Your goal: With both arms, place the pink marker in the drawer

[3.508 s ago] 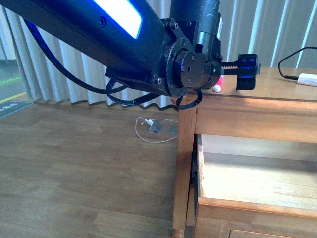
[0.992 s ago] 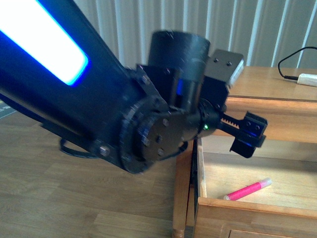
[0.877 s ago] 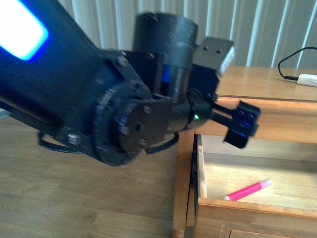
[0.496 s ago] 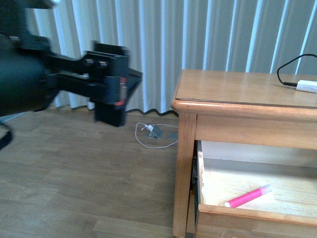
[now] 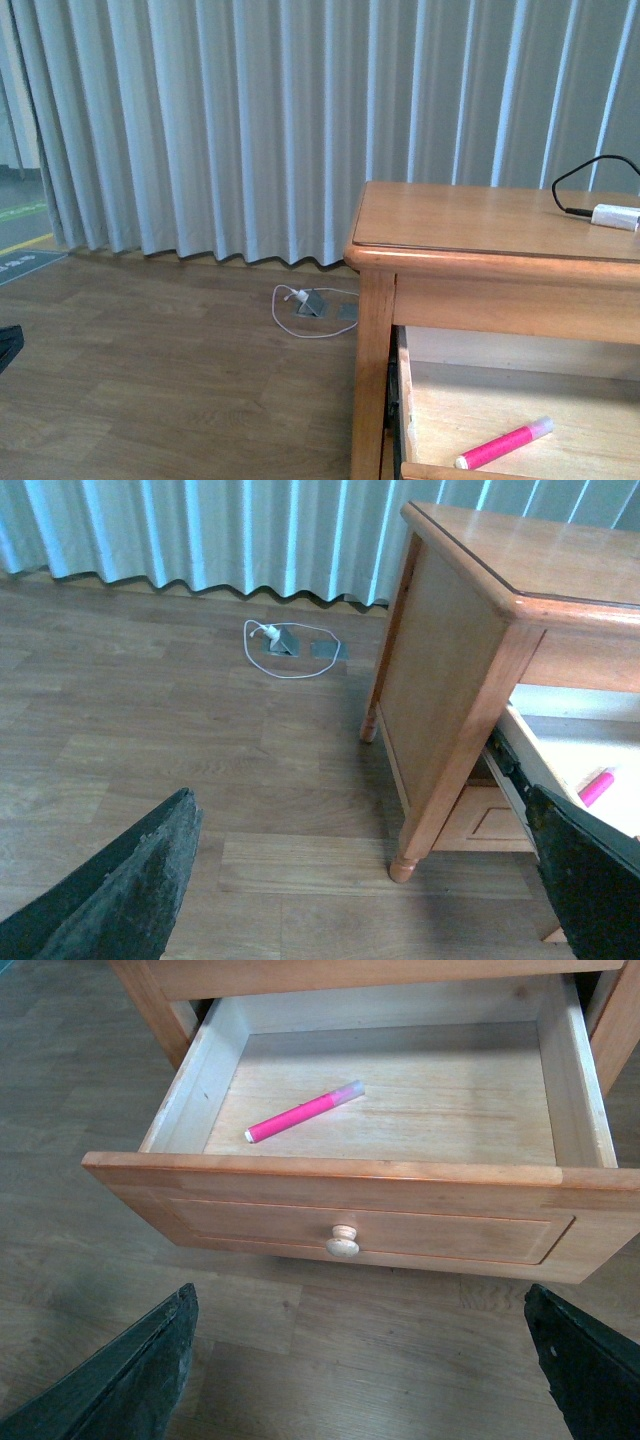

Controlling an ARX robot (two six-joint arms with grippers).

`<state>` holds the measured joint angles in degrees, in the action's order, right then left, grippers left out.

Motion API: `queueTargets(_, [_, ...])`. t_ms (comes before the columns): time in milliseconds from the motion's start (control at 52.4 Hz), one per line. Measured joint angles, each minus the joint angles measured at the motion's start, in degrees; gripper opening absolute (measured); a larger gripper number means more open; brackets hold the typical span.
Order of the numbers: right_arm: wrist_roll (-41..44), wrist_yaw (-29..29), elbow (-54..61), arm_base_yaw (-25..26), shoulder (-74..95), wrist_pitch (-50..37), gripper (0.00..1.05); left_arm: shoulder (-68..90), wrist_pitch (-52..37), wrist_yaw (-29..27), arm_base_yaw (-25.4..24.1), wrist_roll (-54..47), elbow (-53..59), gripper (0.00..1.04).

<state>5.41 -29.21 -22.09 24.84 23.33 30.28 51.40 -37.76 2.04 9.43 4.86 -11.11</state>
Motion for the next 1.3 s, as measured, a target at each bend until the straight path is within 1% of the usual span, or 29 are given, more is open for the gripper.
queueTargets(19, [0.0,0.0,0.0,0.0,0.0,0.0,0.96,0.0,-0.4,-1.4,0.3,-0.5,0.1,0.97])
queueTargets(38, [0.0,0.0,0.0,0.0,0.0,0.0,0.96,0.0,-1.3,-4.0,0.7,-1.0,0.4,0.94])
queueTargets(57, [0.0,0.0,0.0,0.0,0.0,0.0,0.96,-0.4,-2.3,-7.4,0.8,-1.8,1.0,0.89])
queueTargets(76, [0.0,0.0,0.0,0.0,0.0,0.0,0.96,-0.9,-2.4,-9.1,0.8,-2.3,1.4,0.85])
queueTargets(95, [0.0,0.0,0.0,0.0,0.0,0.0,0.96,-1.1,-2.4,-9.9,0.7,-2.4,1.6,0.83])
queueTargets(133, [0.0,0.0,0.0,0.0,0.0,0.0,0.96,-2.3,-2.3,-10.7,0.2,-3.0,2.5,0.76])
queueTargets(210, [0.0,0.0,0.0,0.0,0.0,0.0,0.96,-4.9,-1.4,-10.6,-0.9,-3.6,4.0,0.62])
queueTargets(439, [0.0,0.0,0.0,0.0,0.0,0.0,0.96,-12.7,3.6,-7.4,-3.8,-4.3,7.0,0.19])
queueTargets(477, [0.0,0.0,0.0,0.0,0.0,0.0,0.96,-14.2,4.7,-4.2,-5.8,-4.4,7.4,0.11])
queueTargets(515, [0.0,0.0,0.0,0.0,0.0,0.0,0.96,-15.6,5.6,-2.6,-7.5,-4.4,7.8,0.04])
queueTargets(591, [0.0,0.0,0.0,0.0,0.0,0.0,0.96,-18.1,7.5,-2.5,-9.1,-4.5,8.5,0.04])
queueTargets(648, [0.0,0.0,0.0,0.0,0.0,0.0,0.96,-18.6,5.8,-2.3,-9.2,-4.5,9.8,0.04])
queueTargets(686, [0.0,0.0,0.0,0.0,0.0,0.0,0.96,-19.5,6.2,-2.1,-9.3,-4.6,9.8,0.04])
queueTargets(1182, [0.2,0.0,0.0,0.0,0.0,0.0,0.96,-35.1,21.3,-2.0,-9.3,-4.6,9.8,0.04])
queueTargets(1297, [0.2,0.0,0.0,0.0,0.0,0.0,0.96,-37.4,23.5,-2.0,-9.3,-4.6,9.8,0.04])
